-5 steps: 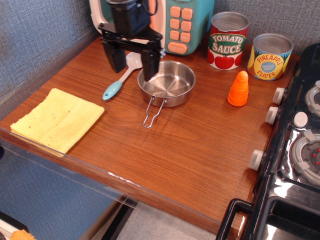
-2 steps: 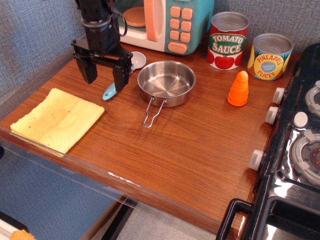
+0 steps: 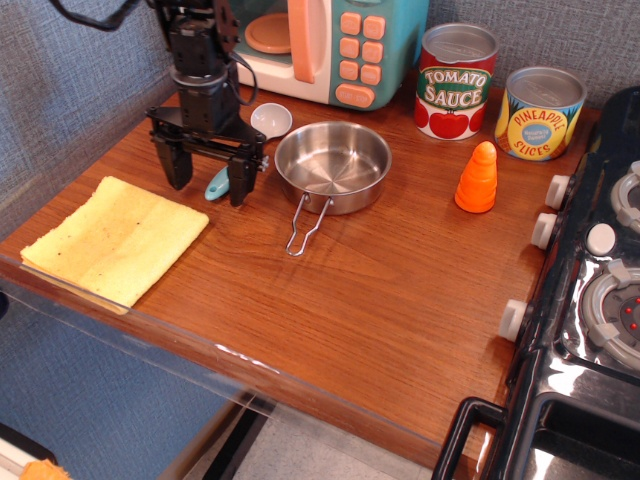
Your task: Place the blue spoon next to the knobs near the edge of the table.
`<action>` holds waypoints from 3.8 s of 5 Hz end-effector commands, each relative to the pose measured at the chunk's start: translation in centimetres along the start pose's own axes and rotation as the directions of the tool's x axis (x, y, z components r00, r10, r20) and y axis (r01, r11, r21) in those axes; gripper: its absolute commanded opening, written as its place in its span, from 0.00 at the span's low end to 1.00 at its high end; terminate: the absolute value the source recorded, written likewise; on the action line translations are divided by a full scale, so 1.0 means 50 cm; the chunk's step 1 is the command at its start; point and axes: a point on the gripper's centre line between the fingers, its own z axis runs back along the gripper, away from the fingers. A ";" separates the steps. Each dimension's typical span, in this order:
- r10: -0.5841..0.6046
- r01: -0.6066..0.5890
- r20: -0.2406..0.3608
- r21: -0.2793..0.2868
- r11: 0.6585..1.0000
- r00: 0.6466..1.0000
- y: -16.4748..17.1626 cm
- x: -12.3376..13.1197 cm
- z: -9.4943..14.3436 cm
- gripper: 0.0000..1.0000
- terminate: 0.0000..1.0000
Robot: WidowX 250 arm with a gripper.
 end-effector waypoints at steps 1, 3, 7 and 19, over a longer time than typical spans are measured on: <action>0.023 -0.023 0.042 0.020 1.000 0.999 0.010 0.020 0.023 1.00 0.00; 0.048 -0.049 0.050 0.011 0.999 0.998 0.012 0.016 0.021 0.00 0.00; 0.104 -0.098 0.318 -0.036 0.995 0.942 -0.005 -0.020 0.240 0.00 0.00; -0.146 0.166 0.210 -0.080 0.983 0.967 -0.265 -0.186 0.277 1.00 0.00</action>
